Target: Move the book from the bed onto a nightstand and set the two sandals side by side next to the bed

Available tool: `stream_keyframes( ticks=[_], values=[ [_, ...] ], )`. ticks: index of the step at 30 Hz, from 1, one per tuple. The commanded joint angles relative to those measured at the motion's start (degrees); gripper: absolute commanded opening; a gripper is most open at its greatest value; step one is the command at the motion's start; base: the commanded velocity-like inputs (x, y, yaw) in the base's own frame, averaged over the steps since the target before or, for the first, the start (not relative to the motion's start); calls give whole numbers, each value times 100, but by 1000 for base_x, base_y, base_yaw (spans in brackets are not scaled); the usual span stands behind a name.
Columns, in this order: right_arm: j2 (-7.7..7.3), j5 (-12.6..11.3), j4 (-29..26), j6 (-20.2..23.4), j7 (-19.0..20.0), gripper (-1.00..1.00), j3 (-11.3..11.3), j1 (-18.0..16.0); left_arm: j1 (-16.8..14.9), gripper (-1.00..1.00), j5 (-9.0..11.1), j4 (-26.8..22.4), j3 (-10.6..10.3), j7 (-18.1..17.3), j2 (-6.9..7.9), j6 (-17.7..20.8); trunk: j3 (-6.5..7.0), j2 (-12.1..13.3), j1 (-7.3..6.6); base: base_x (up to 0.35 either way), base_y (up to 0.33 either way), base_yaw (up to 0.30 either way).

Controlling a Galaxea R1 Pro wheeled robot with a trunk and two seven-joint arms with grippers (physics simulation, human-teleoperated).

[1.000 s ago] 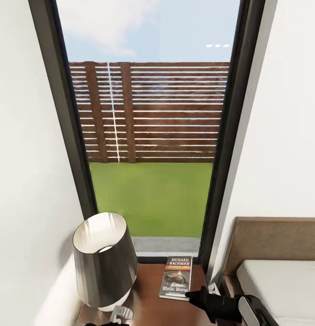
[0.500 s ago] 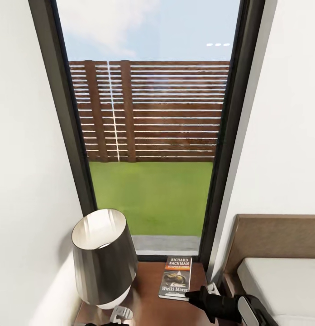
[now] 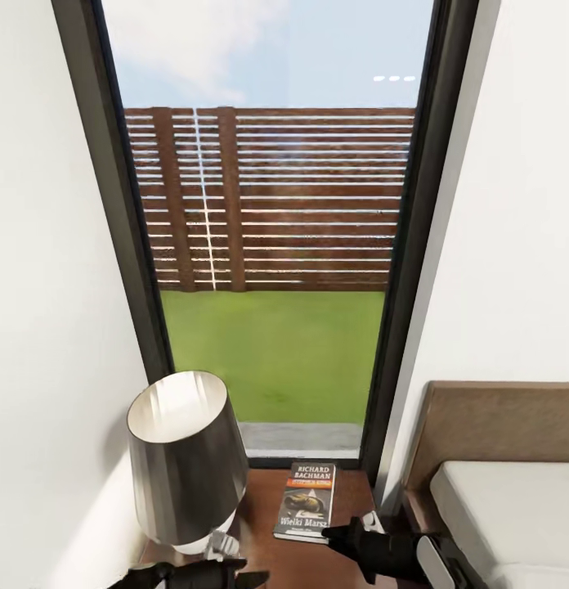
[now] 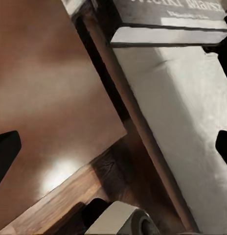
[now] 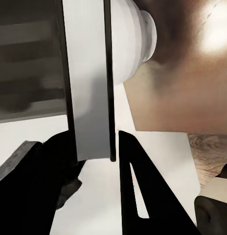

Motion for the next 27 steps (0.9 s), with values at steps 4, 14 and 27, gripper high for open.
stream_keyframes(
  ticks=[4,14,27],
  values=[
    [22,14,-1,18,21,-100,-24,-1,-3,100,576,-613,26,-1097,183,616,-79,-165,88,0,0,0],
    [12,-3,-1,17,22,-100,-31,-2,-4,100,894,-1048,19,-1510,266,910,-259,-566,308,0,0,0],
    [9,-4,-1,17,23,-100,-32,-1,-4,100,873,-844,-4,-1470,255,897,-492,-1088,594,0,0,0]
  ],
)
